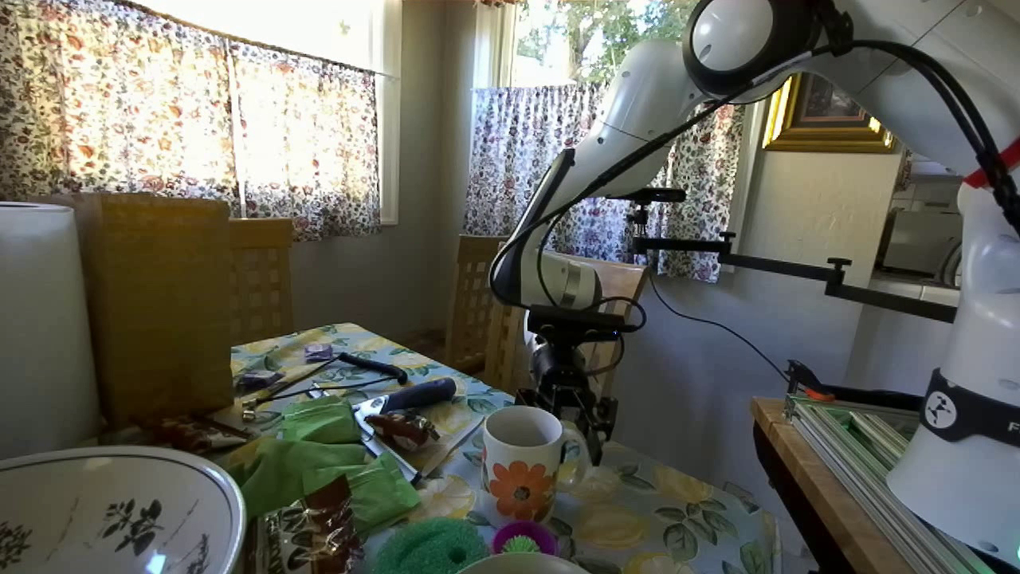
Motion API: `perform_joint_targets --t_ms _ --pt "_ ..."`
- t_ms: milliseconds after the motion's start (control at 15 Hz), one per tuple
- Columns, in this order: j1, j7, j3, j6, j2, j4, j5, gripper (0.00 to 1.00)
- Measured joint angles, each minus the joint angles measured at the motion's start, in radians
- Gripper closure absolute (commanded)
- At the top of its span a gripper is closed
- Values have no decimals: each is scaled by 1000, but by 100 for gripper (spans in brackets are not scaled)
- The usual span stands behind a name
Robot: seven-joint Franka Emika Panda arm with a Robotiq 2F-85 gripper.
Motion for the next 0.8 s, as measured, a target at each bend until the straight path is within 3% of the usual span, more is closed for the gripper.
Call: perform_joint_targets --t_ms 200,267,333,400,600,800 --pt "0 2 0 -1 0 -2 11 63" --pt "0 2 0 -1 0 -2 12 72" --pt "0 3 0 -2 0 -3 14 71" --pt "0 3 0 -3 0 -3 15 88" --pt "0 7 -1 -6 0 -3 17 100" --pt "0 19 -2 0 5 -4 20 98"
